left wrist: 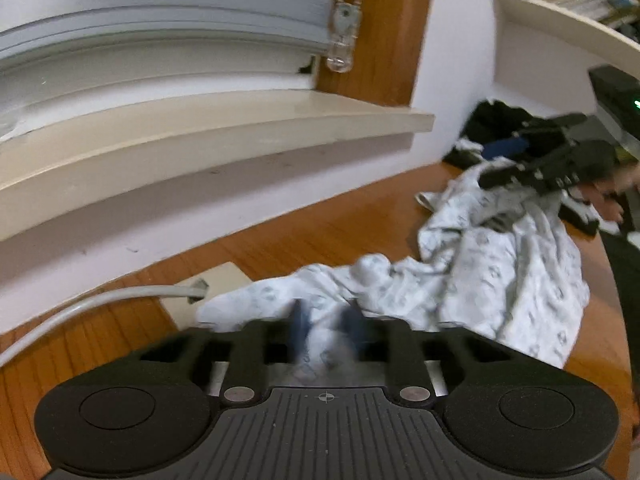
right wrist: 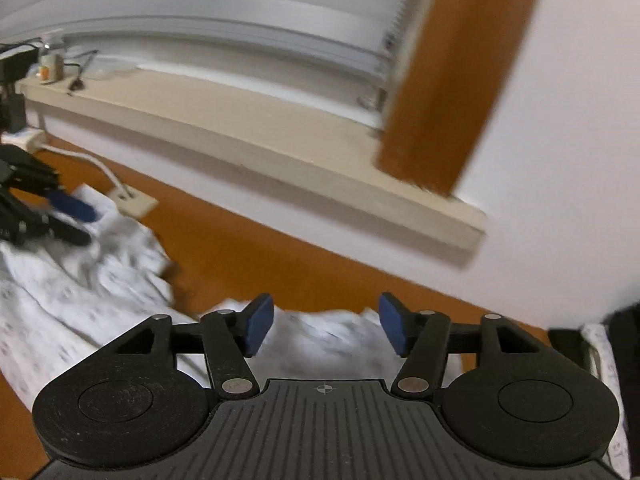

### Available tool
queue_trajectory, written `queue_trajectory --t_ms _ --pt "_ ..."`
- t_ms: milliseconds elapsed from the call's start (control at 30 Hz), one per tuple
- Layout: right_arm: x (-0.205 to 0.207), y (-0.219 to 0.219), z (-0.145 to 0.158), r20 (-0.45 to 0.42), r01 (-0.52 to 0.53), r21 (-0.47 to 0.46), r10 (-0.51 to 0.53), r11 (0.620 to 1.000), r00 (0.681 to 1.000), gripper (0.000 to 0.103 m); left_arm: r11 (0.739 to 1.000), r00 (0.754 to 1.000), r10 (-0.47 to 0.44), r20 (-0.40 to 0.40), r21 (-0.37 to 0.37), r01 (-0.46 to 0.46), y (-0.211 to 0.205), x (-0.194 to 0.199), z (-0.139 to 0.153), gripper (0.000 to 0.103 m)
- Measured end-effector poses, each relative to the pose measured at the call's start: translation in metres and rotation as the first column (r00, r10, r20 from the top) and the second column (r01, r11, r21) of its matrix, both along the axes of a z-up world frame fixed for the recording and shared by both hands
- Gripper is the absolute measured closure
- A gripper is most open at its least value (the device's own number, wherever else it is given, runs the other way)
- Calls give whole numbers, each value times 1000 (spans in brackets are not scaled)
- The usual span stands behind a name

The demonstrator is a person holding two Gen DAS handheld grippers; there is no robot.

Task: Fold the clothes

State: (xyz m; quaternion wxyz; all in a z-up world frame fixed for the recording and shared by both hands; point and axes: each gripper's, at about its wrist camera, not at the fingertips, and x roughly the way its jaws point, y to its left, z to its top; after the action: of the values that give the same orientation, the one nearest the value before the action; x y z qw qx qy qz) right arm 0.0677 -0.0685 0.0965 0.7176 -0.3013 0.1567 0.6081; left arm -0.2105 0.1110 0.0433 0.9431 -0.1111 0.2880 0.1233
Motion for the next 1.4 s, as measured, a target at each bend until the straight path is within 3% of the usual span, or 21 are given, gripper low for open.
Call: queue_trajectory --t_ms 33,133,433,533,600,633,667,767,867,967,1067,1167,1267,1400 --pt "6 -2 0 -20 -1 4 1 1000 1000 43 1000 1000 -7 1 3 7 -2 0 0 92" --pt "16 -3 0 -77 -13 0 13 1000 997 42 1000 1000 -12 -6 3 12 -2 3 -1 98" --pt "-9 10 -16 -80 -135 -74 129 988 988 42 1000 999 -16 -28 -1 16 -2 4 -4 98" --pt "-14 21 -28 -38 -131 -176 126 976 991 44 1000 999 -24 -35 -4 24 -1 3 -6 98" --pt "-14 24 -31 14 -100 -230 107 968 994 63 1000 999 -19 -34 -7 19 1 2 -7 98" --pt "-12 25 -30 38 -75 -241 86 968 996 87 1000 999 -15 -33 -5 15 2 1 -6 98" --pt "-9 23 -24 54 -52 -232 66 971 996 94 1000 999 -10 -33 -3 10 2 0 -6 98" --pt "4 8 5 104 17 -151 -1 988 995 96 1000 1000 6 -25 5 -6 3 -2 -5 98" --pt "19 -32 51 150 106 -6 -104 994 983 97 1000 1000 26 -8 11 -26 5 -6 -1 98" --pt "33 -74 99 180 188 144 -213 971 960 98 999 999 42 12 17 -43 7 -10 3 98" --pt "52 -124 136 163 271 231 -311 935 936 98 998 998 55 35 15 -55 10 -14 8 98" --pt "74 -162 144 161 356 203 -390 912 907 98 997 994 75 75 -1 -75 15 -21 16 99" --pt "87 -188 124 166 411 86 -419 908 893 96 996 992 90 87 -7 -90 19 -26 19 99" --pt "94 -206 98 113 416 51 -420 908 901 87 995 991 98 94 -23 -96 20 -25 19 99"
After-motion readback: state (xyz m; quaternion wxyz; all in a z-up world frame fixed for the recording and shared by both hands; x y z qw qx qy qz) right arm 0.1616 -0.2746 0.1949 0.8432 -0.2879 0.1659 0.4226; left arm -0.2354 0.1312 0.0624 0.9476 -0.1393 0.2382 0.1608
